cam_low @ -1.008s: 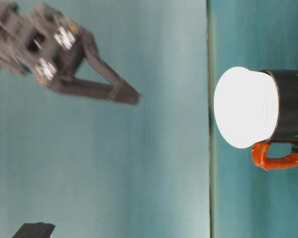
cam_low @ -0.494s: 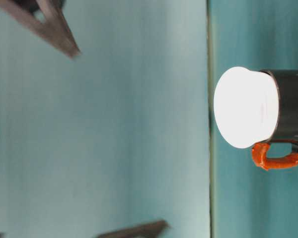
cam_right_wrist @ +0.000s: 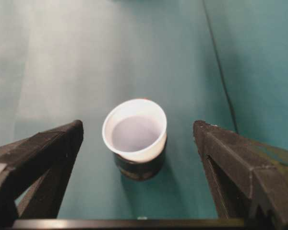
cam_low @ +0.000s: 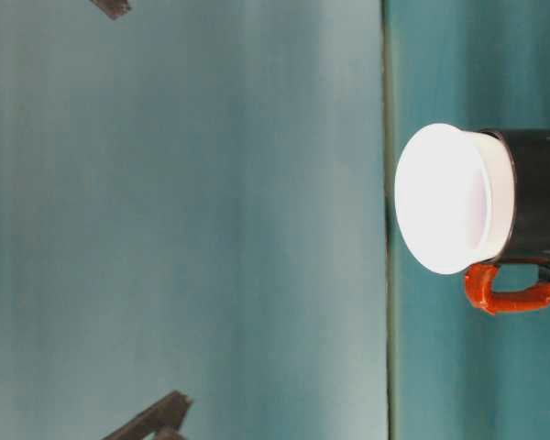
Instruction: Put the paper cup into the moved red handle cup holder.
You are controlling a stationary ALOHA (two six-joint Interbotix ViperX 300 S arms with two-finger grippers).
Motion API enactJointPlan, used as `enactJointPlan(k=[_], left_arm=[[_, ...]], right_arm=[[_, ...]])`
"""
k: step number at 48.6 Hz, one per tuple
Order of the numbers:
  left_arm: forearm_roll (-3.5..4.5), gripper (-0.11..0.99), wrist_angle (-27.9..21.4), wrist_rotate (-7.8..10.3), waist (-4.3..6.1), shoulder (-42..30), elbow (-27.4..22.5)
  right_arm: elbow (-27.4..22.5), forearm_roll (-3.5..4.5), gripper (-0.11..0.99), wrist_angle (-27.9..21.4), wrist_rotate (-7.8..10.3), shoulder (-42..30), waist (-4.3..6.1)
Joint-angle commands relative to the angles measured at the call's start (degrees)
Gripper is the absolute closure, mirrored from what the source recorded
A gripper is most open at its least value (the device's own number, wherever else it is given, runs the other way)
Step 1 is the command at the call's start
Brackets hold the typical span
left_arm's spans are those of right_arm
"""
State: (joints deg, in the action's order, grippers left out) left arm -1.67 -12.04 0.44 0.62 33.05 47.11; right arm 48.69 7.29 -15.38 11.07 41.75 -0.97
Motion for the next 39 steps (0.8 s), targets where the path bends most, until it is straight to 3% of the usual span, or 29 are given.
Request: enactJointPlan(k=[1,11,28,39], left_arm=[[-0.09,-0.05,2.11,0.26,-0.09,1.41,-0.26],[-0.09,-0.05,5.8,0.26,-0.7,2.02,0.09],[-0.09,-0.05,6.24,0.26,-0.97,2.02,0.0],[-0.09,-0.05,6.15,0.18,-0.97,1.93,0.09]], right_arm=[[0.09,0.09,0.01,1.23,0.18,1.05,-0.18],[2.46,-0.09,0.0,3.43,0.35,3.78,-0.18],[6.5,-0.09,0.0,7.47,0.35,10.02,-0.18],[8.09,-0.79,0.01,7.21,0.44,12.22,-0.18]])
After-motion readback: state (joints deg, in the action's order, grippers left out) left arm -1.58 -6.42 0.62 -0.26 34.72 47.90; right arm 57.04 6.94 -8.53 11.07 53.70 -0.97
